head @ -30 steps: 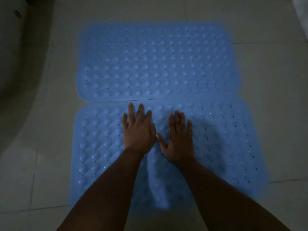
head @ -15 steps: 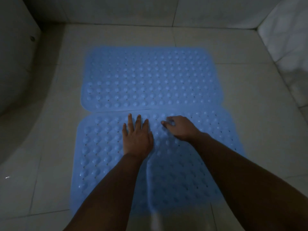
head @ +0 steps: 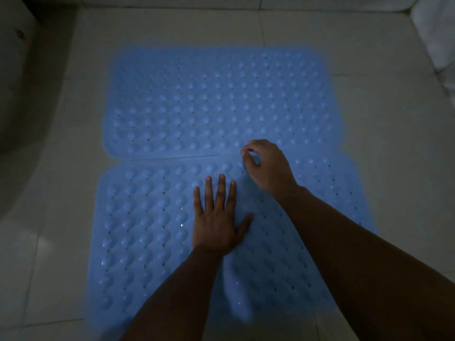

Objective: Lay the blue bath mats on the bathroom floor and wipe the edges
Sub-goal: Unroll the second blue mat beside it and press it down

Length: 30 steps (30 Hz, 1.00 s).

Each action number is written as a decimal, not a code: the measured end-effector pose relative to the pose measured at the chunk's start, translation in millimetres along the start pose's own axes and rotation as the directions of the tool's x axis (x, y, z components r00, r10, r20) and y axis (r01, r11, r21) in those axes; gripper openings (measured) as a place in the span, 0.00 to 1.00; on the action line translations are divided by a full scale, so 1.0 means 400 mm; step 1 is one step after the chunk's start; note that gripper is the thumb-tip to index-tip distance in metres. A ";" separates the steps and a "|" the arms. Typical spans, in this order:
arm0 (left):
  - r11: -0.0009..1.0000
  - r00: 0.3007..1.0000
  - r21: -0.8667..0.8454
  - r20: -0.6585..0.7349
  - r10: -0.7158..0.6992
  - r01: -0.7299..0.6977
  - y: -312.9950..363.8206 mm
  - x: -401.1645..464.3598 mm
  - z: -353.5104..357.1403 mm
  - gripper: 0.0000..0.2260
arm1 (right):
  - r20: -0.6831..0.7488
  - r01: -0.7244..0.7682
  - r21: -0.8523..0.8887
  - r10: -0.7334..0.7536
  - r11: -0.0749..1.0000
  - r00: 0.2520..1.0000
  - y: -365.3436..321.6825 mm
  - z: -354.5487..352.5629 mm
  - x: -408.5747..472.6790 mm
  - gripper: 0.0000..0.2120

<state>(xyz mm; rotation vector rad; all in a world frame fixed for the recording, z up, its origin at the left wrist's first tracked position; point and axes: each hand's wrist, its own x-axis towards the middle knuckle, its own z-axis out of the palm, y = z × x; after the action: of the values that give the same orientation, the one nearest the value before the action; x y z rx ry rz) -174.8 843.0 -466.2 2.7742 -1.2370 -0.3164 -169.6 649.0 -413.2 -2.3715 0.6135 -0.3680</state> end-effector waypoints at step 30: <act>0.967 0.962 -0.065 -0.099 -0.253 0.247 -0.297 -0.054 -0.171 0.29 | 0.312 0.046 -0.397 0.088 0.917 0.946 -0.234 0.319 -0.307 0.38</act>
<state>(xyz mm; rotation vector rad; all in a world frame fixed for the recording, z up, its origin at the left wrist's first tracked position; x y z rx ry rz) -87.4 938.4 -415.7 2.8614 -0.8432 -0.2103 -191.0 842.5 -459.7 -2.7287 0.5993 0.1823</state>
